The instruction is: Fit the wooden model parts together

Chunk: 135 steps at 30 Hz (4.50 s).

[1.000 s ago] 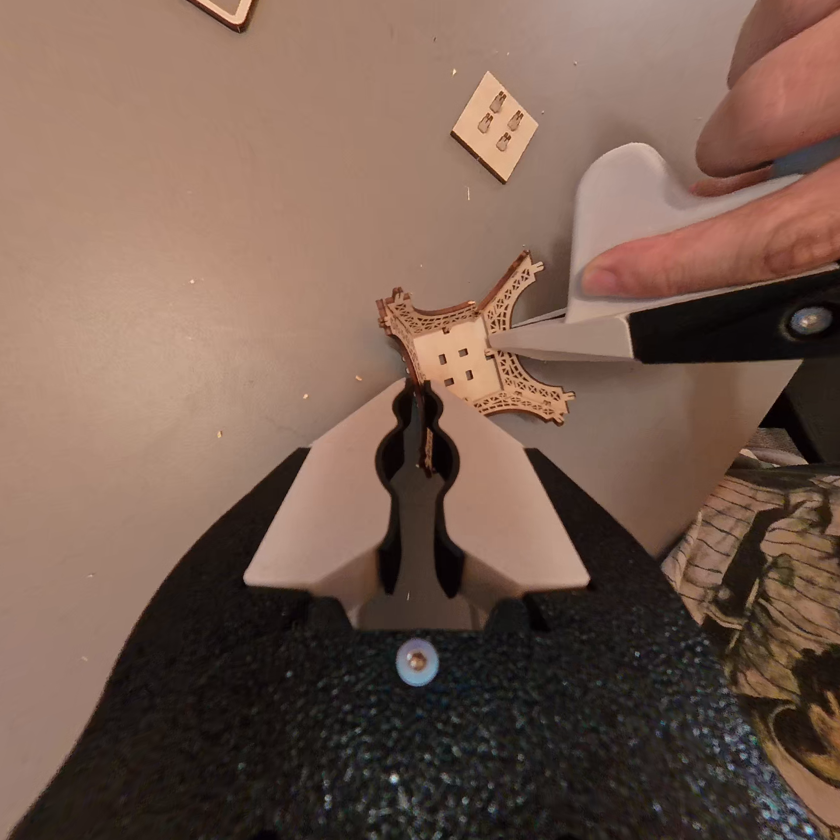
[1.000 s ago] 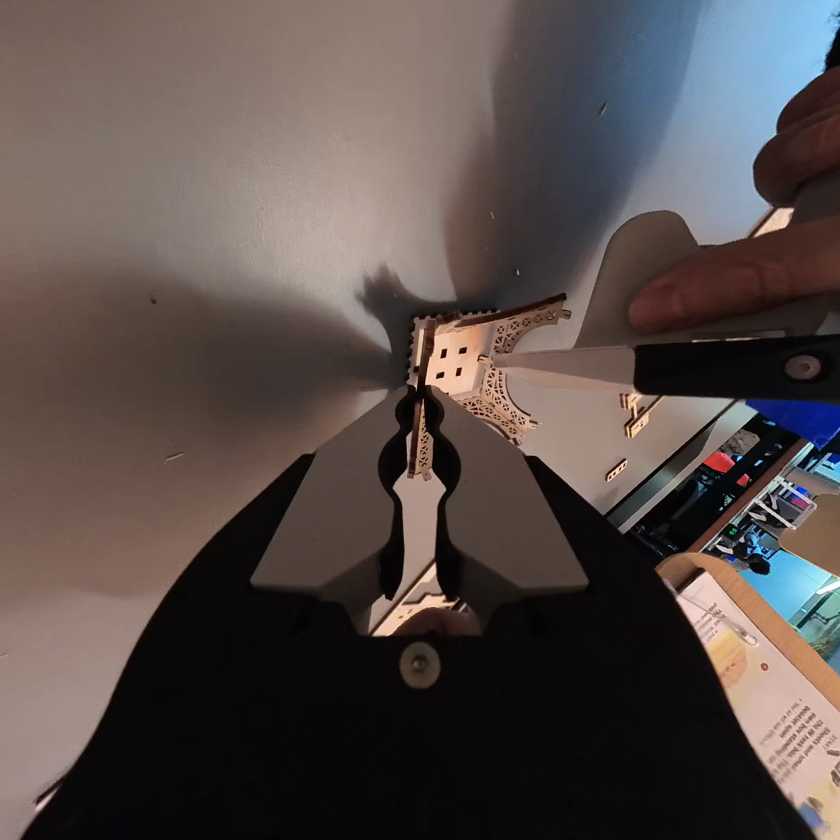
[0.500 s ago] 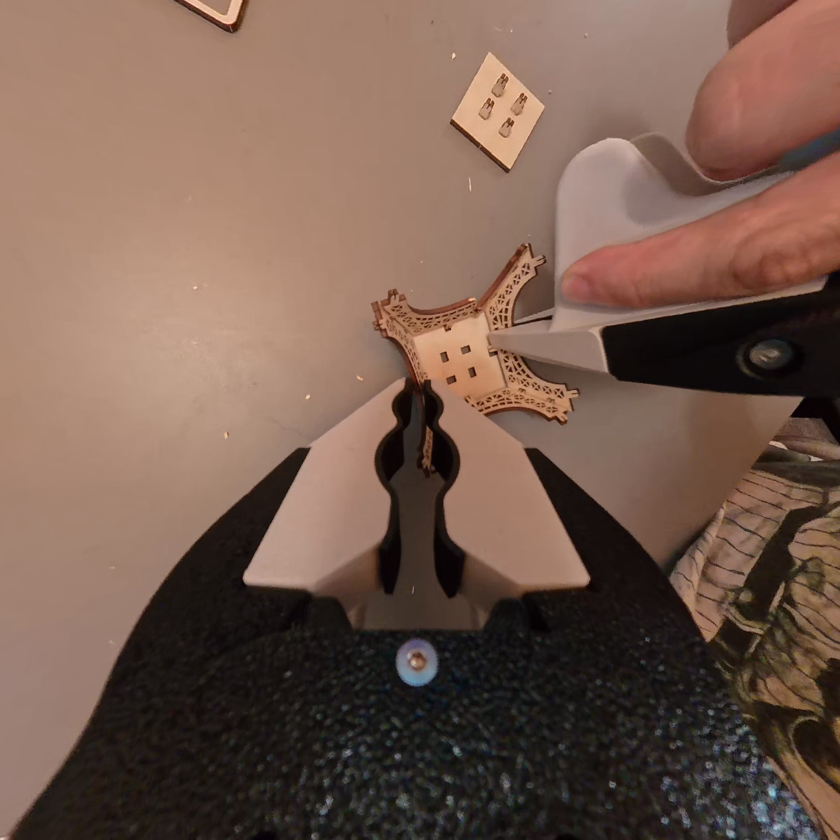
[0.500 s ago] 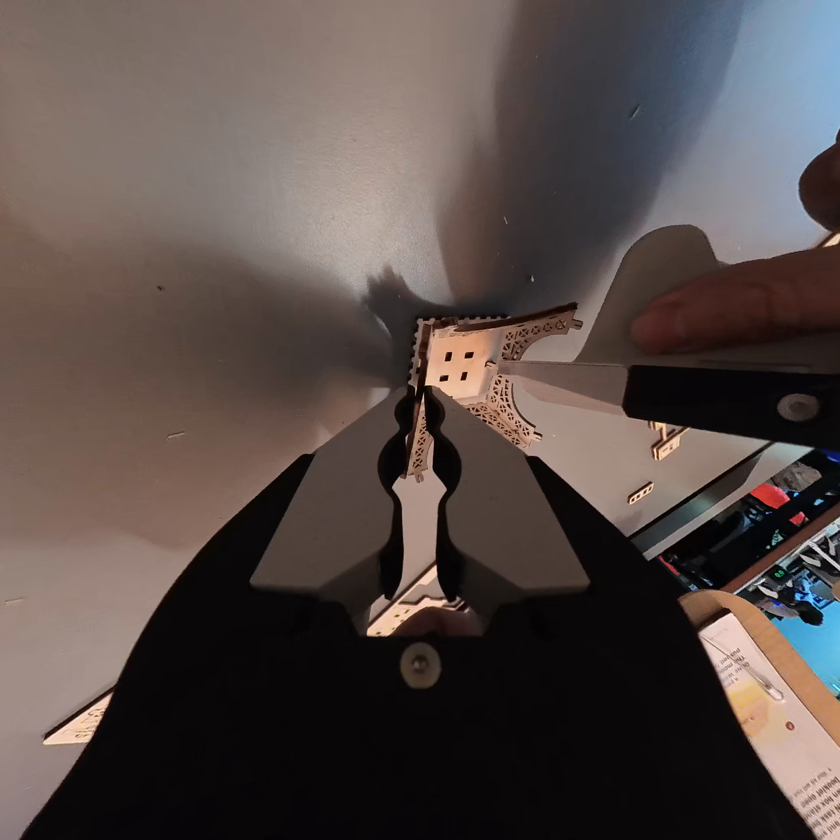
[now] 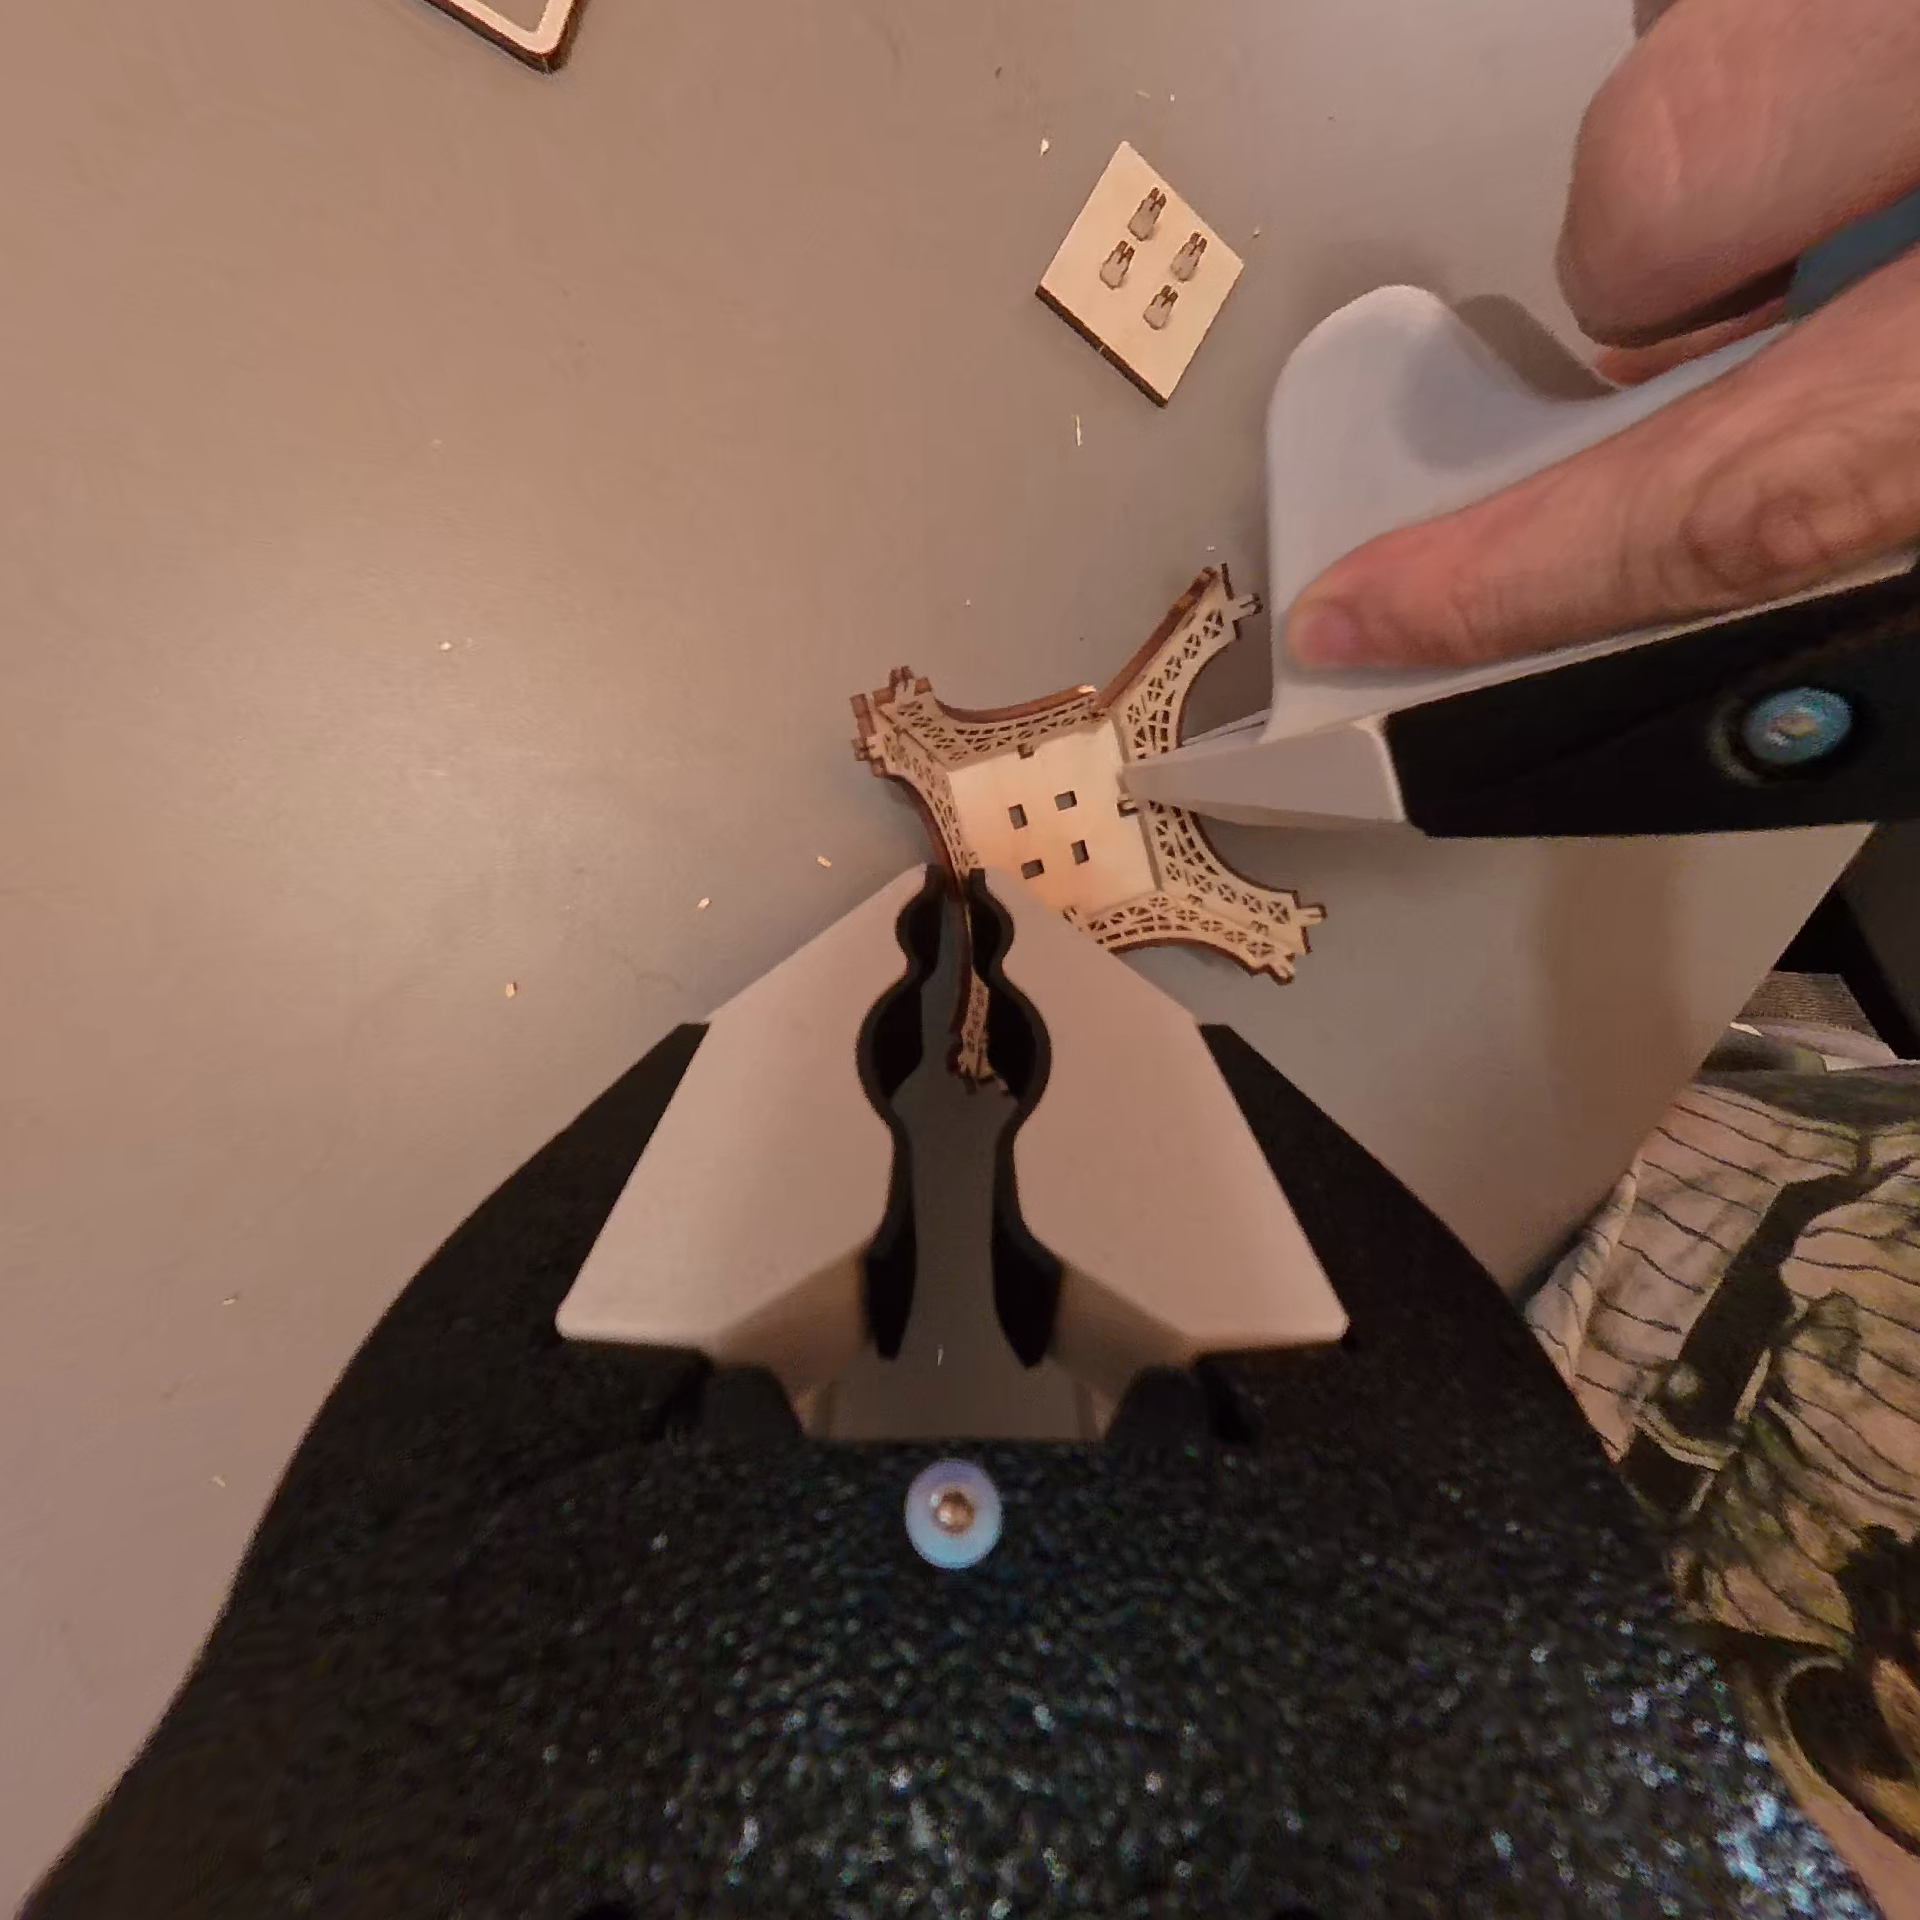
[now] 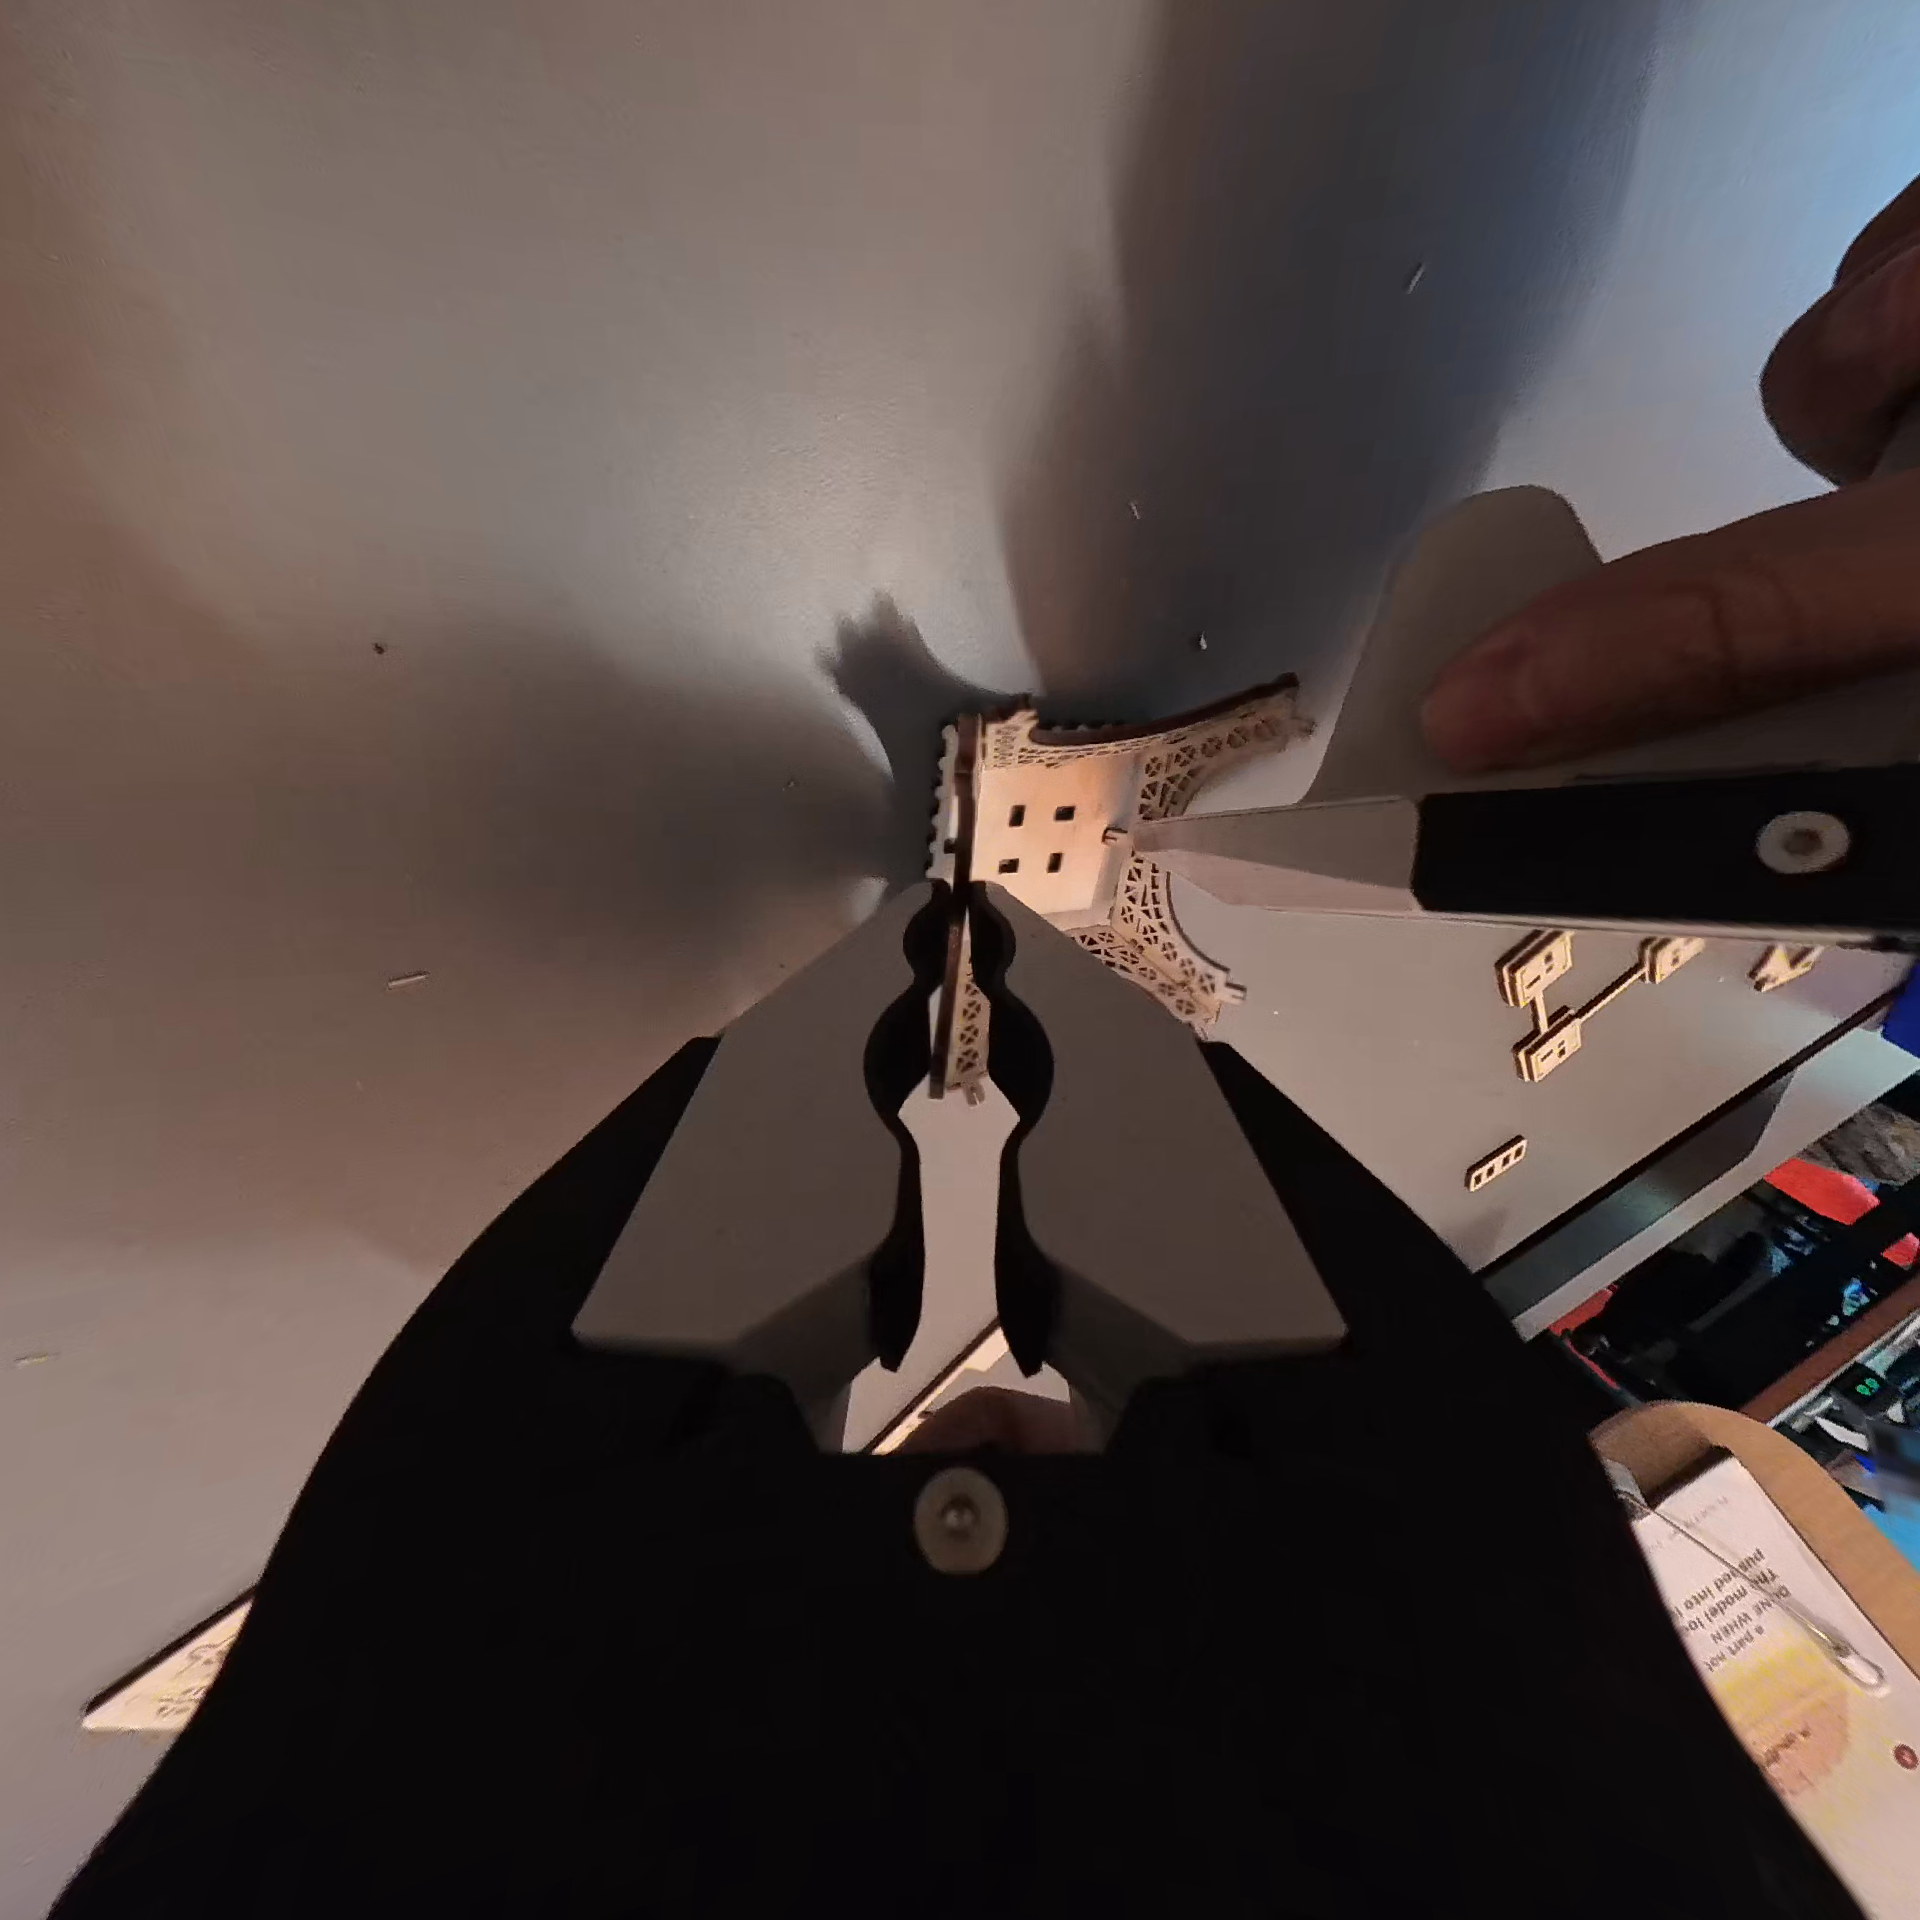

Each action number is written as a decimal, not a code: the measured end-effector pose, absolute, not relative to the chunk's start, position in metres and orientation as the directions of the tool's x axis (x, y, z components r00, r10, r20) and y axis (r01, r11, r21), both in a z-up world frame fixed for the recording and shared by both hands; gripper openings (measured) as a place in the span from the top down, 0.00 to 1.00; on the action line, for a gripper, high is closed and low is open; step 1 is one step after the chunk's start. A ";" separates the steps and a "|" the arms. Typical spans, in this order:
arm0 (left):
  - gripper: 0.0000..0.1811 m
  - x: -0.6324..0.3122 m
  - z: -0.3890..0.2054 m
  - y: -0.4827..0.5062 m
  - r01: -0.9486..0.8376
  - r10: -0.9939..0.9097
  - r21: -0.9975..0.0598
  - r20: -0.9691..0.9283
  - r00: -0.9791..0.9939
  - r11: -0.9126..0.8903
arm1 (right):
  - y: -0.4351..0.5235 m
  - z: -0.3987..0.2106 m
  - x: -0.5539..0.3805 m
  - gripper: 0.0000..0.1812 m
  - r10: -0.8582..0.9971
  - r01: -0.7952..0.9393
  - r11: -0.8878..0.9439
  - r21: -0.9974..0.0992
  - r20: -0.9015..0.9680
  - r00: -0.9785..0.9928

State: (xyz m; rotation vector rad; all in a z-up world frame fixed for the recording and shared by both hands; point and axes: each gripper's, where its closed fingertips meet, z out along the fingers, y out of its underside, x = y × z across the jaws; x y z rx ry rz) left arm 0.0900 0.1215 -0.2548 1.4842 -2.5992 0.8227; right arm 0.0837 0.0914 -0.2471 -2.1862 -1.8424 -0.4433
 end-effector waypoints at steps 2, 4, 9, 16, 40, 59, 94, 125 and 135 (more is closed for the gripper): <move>0.99 0.090 -0.255 0.123 -0.810 -0.790 -0.428 0.285 -0.542 0.401 | 0.093 -0.244 0.084 1.00 0.906 0.983 -0.182 0.002 0.389 0.166; 0.99 0.091 -0.253 0.124 -0.807 -0.788 -0.435 0.286 -0.544 0.399 | 0.094 -0.244 0.085 1.00 0.905 0.982 -0.188 0.011 0.392 0.169; 0.99 0.090 -0.254 0.124 -0.802 -0.781 -0.423 0.280 -0.559 0.422 | 0.094 -0.247 0.082 1.00 0.903 0.980 -0.197 0.010 0.390 0.177; 0.99 0.089 -0.255 0.124 -0.788 -0.780 -0.385 0.223 -0.585 0.481 | 0.093 -0.251 0.080 0.99 0.907 0.978 -0.209 0.013 0.377 0.189; 0.99 0.089 -0.256 0.125 -0.776 -0.756 -0.307 0.209 -0.620 0.551 | 0.091 -0.258 0.078 1.00 0.903 0.964 -0.253 -0.077 0.338 0.264; 0.99 0.090 -0.255 0.123 -0.783 -0.751 -0.358 0.259 -0.607 0.509 | 0.091 -0.263 0.072 0.99 0.921 0.967 -0.242 -0.079 0.295 0.254; 0.99 0.090 -0.255 0.122 -0.764 -0.735 -0.381 0.254 -0.628 0.521 | 0.097 -0.260 0.074 0.98 0.845 0.930 -0.363 -0.064 0.398 0.357; 0.99 0.089 -0.255 0.119 -0.745 -0.731 -0.385 0.216 -0.647 0.545 | 0.096 -0.265 0.068 0.99 0.842 0.852 -0.514 -0.098 0.134 0.523; 0.99 0.089 -0.255 0.118 -0.770 -0.692 -0.423 0.360 -0.626 0.477 | 0.096 -0.266 0.068 0.99 0.814 0.845 -0.535 -0.017 0.256 0.521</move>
